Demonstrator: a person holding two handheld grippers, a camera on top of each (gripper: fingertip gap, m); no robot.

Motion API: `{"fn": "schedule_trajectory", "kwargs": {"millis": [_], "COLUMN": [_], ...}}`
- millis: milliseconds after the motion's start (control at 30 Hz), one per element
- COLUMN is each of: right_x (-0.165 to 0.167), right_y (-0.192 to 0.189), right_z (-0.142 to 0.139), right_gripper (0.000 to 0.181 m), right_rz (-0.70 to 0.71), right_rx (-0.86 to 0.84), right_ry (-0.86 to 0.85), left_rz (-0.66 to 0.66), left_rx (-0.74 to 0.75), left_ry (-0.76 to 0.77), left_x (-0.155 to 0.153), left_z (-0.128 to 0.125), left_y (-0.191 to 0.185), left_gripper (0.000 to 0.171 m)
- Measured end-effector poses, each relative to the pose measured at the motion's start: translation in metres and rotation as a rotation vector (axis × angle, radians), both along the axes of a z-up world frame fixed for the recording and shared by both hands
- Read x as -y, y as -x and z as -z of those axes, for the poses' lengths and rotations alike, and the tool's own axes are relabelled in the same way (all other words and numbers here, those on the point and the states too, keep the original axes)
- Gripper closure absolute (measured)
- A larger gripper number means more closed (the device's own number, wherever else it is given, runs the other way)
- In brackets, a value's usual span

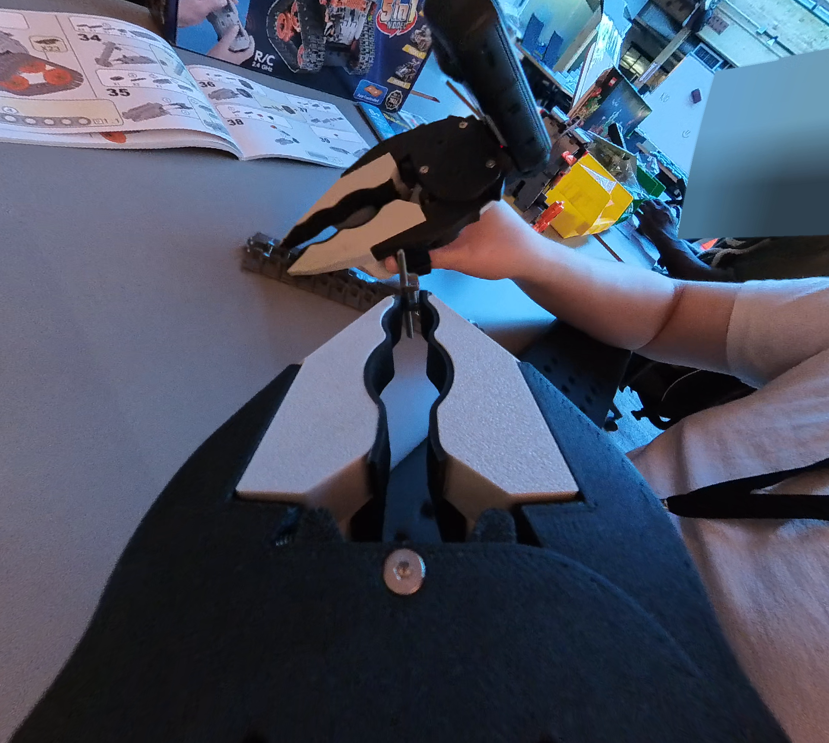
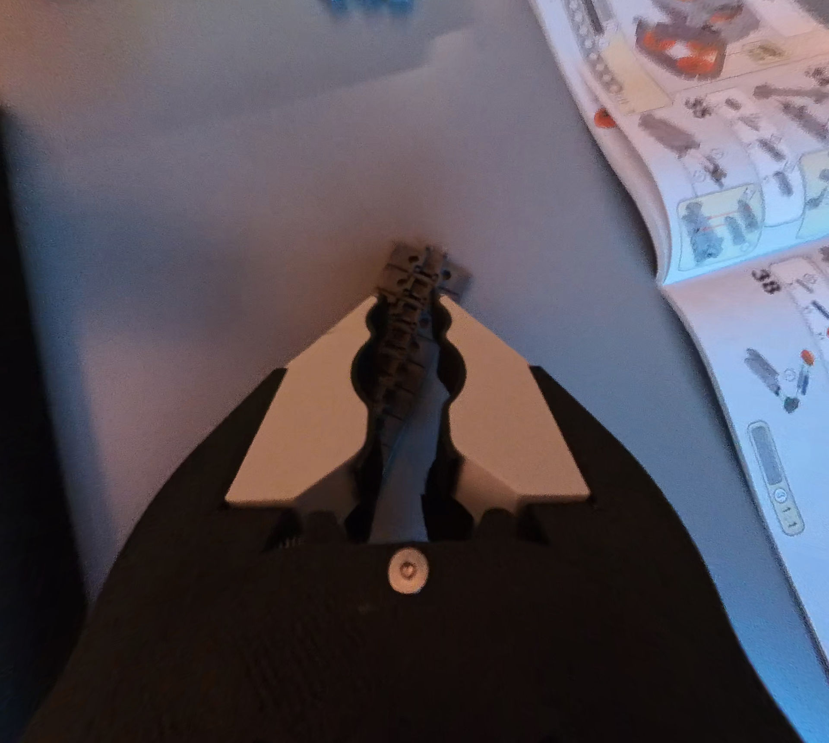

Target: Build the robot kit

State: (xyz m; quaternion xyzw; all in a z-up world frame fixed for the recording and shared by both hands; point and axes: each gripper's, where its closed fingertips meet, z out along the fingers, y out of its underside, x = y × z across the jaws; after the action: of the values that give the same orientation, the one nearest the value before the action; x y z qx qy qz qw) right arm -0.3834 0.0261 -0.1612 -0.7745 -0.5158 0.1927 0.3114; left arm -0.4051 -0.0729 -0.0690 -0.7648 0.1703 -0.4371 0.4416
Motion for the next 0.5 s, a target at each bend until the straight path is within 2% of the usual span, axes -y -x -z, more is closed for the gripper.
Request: {"fn": "schedule_trajectory", "kwargs": {"millis": [67, 167, 233, 300, 400, 500], "right_x": [0.011, 0.046, 0.051, 0.055, 0.054, 0.058], "right_y": [0.003, 0.001, -0.007, -0.011, -0.007, -0.002], "right_z": [0.0, -0.001, -0.003, -0.002, 0.0, 0.0], "right_gripper": [0.164, 0.165, 0.166, 0.167, 0.157, 0.158], "right_rz": [-0.113, -0.511, -0.621, -0.633, -0.546, -0.512], "right_rx": [0.02, 0.049, 0.055, 0.046, -0.005, -0.04], "right_ry": [0.001, -0.065, -0.157, -0.146, -0.061, 0.013], "left_rz": [-0.001, -0.007, -0.005, -0.013, -0.023, -0.03], "left_rx": [0.003, 0.016, 0.026, 0.032, 0.055, 0.064], "left_ry": [-0.001, -0.005, 0.004, 0.022, 0.076, 0.13], "left_x": [0.002, 0.007, 0.009, 0.01, 0.008, 0.005], "left_z": [-0.001, -0.003, -0.001, 0.004, 0.013, 0.021], "left_y": [0.004, 0.01, 0.014, 0.017, 0.018, 0.016], "left_gripper": [0.166, 0.166, 0.166, 0.166, 0.166, 0.166]}}
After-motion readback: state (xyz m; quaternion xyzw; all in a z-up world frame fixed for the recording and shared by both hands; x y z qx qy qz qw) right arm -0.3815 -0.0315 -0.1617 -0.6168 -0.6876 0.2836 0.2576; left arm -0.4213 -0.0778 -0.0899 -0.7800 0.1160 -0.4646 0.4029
